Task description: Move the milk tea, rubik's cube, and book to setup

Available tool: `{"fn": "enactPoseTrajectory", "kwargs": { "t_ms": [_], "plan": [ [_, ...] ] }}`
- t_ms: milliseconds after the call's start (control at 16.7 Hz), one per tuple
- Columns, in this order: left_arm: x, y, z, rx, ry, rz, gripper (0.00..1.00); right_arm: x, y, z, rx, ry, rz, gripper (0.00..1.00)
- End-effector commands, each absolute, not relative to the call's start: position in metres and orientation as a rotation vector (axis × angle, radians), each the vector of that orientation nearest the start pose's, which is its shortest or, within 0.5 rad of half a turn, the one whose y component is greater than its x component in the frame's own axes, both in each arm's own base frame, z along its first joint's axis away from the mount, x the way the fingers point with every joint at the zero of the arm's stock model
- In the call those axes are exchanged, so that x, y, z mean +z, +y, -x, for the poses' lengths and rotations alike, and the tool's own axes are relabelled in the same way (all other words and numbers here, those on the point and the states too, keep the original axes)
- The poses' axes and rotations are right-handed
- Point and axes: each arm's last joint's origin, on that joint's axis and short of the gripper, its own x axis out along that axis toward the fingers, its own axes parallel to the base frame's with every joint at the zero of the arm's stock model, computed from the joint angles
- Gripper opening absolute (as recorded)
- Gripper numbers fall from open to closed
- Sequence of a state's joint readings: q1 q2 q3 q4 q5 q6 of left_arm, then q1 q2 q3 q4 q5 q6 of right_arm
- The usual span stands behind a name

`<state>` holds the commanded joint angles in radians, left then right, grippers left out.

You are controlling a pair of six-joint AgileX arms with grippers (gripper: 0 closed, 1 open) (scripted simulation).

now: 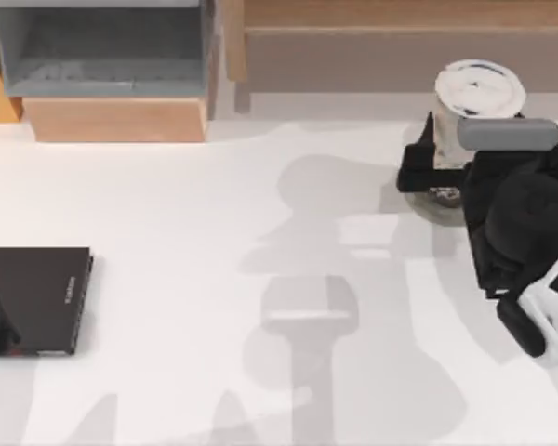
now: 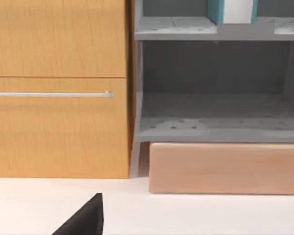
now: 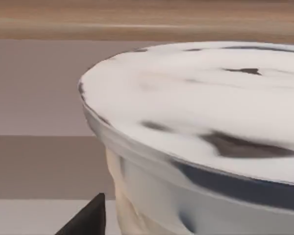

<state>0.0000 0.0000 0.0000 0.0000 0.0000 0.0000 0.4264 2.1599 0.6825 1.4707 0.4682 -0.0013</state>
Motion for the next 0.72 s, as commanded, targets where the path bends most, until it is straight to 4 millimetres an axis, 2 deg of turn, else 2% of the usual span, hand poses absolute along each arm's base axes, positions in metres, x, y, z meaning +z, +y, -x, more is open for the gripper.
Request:
{"fn": "enactPoseTrajectory", "kwargs": {
  "t_ms": [240, 540, 720],
  "plan": [
    [0.160, -0.001, -0.106, 0.000, 0.000, 0.000, 1.00, 0.081, 0.136, -0.303, -0.012, -0.003, 0.009, 1.00],
    [0.160, -0.001, -0.106, 0.000, 0.000, 0.000, 1.00, 0.080, 0.135, -0.303, -0.015, 0.001, 0.011, 1.00],
    [0.160, -0.001, -0.106, 0.000, 0.000, 0.000, 1.00, 0.093, 0.135, -0.298, -0.015, 0.006, 0.014, 1.00]
  ]
}}
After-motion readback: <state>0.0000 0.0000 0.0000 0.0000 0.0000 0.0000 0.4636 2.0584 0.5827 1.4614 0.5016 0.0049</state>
